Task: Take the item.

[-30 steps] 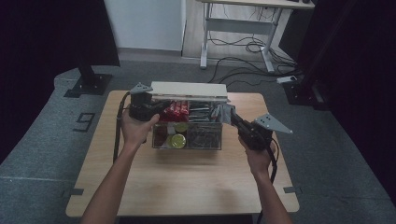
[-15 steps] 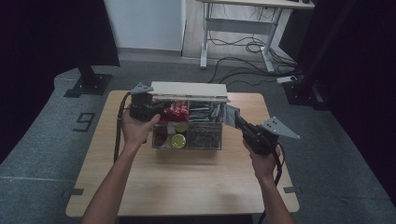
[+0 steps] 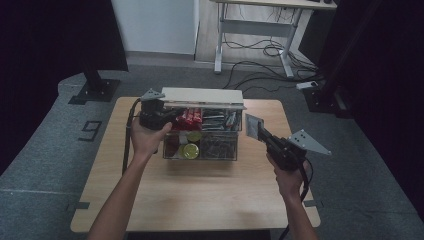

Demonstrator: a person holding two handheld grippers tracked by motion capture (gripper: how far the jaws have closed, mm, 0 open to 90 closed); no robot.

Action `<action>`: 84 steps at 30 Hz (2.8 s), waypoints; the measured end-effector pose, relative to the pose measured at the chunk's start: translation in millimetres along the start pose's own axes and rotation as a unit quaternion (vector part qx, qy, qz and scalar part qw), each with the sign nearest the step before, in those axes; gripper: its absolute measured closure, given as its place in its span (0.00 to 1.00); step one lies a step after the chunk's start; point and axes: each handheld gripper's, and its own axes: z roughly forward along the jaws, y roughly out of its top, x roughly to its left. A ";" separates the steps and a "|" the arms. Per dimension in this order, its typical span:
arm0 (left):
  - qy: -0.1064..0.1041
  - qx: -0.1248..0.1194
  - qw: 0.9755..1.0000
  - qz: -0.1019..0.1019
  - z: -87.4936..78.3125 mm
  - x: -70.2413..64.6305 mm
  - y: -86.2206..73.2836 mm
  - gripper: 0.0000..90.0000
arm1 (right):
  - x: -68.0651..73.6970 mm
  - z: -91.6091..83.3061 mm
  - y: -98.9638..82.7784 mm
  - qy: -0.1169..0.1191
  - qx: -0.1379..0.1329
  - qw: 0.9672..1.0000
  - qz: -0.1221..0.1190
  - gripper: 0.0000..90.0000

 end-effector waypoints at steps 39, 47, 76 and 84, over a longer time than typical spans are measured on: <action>-0.001 0.003 1.000 0.002 -0.5 -1.8 -0.7 1.00 | -35.3 -15.0 -45.0 -0.033 0.040 0.998 0.028 0.99; -0.001 0.000 1.000 0.001 -0.1 -1.5 -1.5 1.00 | -42.8 -15.9 -57.2 -0.040 0.048 0.997 0.039 0.99; -0.001 0.000 1.000 0.003 0.0 -3.2 -1.9 1.00 | -70.0 -5.3 -116.2 -0.080 0.106 0.989 0.064 0.99; -0.001 0.000 1.000 0.003 -0.8 -3.2 -2.2 0.99 | -73.5 3.8 -130.5 -0.086 0.129 0.986 0.065 0.99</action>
